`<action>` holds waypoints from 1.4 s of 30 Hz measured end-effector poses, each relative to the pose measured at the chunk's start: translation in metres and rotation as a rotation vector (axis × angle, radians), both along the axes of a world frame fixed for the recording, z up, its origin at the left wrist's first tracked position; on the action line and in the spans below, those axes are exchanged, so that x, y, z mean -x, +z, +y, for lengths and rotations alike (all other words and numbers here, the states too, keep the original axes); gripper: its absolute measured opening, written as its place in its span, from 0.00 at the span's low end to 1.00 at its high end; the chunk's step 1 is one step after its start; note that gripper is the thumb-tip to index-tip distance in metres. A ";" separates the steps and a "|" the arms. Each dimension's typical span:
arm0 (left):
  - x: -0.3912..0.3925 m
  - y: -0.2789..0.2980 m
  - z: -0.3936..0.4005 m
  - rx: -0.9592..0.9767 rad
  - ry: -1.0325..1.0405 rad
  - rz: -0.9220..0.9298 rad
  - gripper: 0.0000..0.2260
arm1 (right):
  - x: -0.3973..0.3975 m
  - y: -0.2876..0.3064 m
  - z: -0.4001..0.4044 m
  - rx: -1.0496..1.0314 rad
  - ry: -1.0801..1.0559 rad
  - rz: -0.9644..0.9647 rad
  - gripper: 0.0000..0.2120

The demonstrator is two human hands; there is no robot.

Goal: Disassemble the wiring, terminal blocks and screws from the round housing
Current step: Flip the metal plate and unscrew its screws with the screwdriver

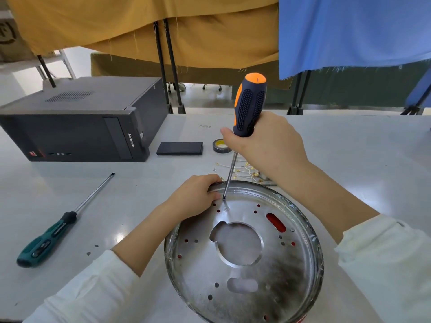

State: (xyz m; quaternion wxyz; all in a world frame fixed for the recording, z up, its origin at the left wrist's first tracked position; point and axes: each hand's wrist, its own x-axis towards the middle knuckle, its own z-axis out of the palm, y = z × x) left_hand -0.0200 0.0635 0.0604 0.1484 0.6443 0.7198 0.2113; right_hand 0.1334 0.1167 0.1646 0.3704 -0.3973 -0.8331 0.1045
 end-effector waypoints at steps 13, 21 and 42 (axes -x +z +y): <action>0.000 0.002 0.001 0.019 -0.019 0.008 0.09 | 0.003 0.011 0.018 0.258 0.373 0.038 0.19; 0.002 0.002 0.003 0.030 -0.038 0.011 0.08 | -0.006 0.022 0.027 0.389 0.534 -0.064 0.21; -0.002 -0.001 0.006 0.051 -0.059 0.141 0.12 | -0.019 0.010 0.022 0.297 0.198 0.156 0.17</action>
